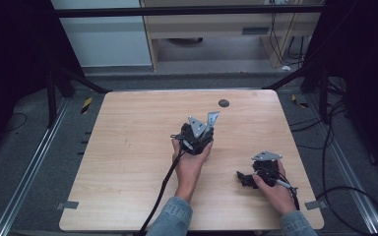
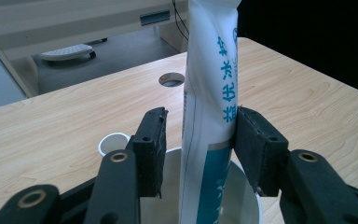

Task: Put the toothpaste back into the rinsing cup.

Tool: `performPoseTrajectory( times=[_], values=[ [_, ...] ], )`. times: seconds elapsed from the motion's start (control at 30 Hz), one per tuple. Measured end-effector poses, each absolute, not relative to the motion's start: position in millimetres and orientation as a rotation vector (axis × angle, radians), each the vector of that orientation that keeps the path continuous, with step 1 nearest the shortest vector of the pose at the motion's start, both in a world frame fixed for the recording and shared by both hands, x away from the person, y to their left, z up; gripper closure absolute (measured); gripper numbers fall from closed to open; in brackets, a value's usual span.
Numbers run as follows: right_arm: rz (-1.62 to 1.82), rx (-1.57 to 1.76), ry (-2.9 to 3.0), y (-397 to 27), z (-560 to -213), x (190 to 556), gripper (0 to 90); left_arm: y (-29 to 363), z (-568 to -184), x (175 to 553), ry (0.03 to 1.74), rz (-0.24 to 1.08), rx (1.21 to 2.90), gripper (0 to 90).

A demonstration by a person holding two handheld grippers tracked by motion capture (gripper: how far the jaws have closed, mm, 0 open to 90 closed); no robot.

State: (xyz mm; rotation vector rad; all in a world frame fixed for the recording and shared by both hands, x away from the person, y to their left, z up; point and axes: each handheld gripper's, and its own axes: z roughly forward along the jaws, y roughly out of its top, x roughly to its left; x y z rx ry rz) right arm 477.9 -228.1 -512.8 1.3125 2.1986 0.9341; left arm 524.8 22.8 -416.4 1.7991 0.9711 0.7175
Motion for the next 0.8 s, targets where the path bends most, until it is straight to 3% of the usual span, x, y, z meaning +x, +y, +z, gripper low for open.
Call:
performPoseTrajectory(
  times=[0.8],
  values=[
    [0.935, 1.310, 2.200, -228.3, -512.8, 478.0, 0.4, 22.3, -415.0, 519.3, 0.960, 0.710, 1.824, 53.3]
  ],
)
